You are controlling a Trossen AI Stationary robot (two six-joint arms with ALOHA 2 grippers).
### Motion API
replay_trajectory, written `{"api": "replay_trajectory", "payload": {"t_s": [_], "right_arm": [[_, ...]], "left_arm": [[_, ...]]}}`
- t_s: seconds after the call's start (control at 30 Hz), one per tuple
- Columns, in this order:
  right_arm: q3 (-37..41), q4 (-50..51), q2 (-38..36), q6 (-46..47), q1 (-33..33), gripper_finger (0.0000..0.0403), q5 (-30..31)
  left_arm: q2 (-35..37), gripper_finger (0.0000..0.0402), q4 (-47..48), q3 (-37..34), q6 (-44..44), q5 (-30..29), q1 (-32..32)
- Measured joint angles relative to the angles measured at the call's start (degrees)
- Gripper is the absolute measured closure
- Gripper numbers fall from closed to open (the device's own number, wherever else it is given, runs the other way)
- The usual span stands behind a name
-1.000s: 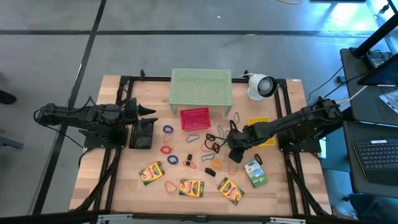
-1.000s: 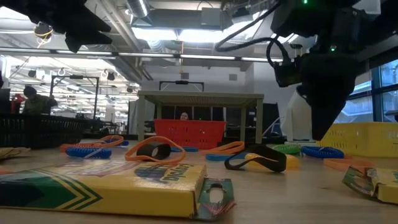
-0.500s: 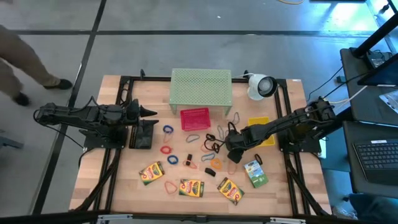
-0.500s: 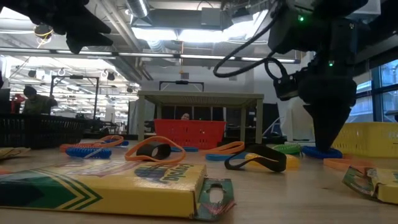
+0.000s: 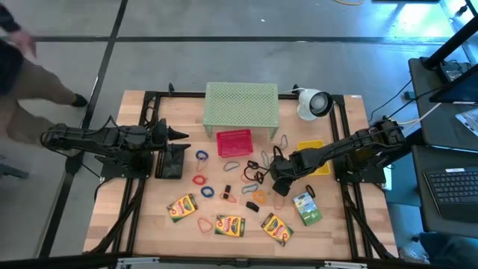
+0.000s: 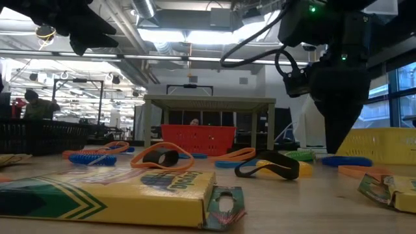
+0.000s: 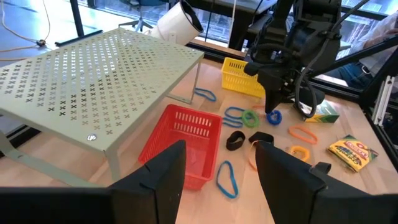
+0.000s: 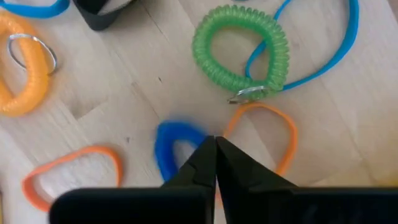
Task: Pick & Place Office Desk Supplies
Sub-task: Put the blue spring keychain into the yellow bin
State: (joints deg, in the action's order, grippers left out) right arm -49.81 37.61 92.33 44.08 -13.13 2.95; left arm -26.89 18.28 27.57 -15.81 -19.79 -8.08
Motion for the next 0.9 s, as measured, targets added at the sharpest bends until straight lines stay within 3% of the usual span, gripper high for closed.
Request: {"api": "replay_trajectory", "payload": {"t_s": [0.4,0.57,0.73,0.9], "right_arm": [[0.0,-0.2,0.0,1.3,-0.3,0.0397,-4.3],[0.0,-2.3,0.0,-3.1,-2.3,0.0393,-6.9],[0.0,-5.5,-0.3,-9.4,-3.8,0.0339,-8.1],[0.0,-5.2,-0.3,-14.3,-3.8,0.0266,-5.0]], "left_arm": [[0.0,0.0210,0.0,0.0,0.1,0.0,0.0],[0.0,0.0210,0.0,0.0,0.2,0.0,0.0],[0.0,0.0210,0.0,0.0,0.2,0.0,0.0],[0.0,0.0210,0.0,0.0,0.2,0.0,0.0]]}}
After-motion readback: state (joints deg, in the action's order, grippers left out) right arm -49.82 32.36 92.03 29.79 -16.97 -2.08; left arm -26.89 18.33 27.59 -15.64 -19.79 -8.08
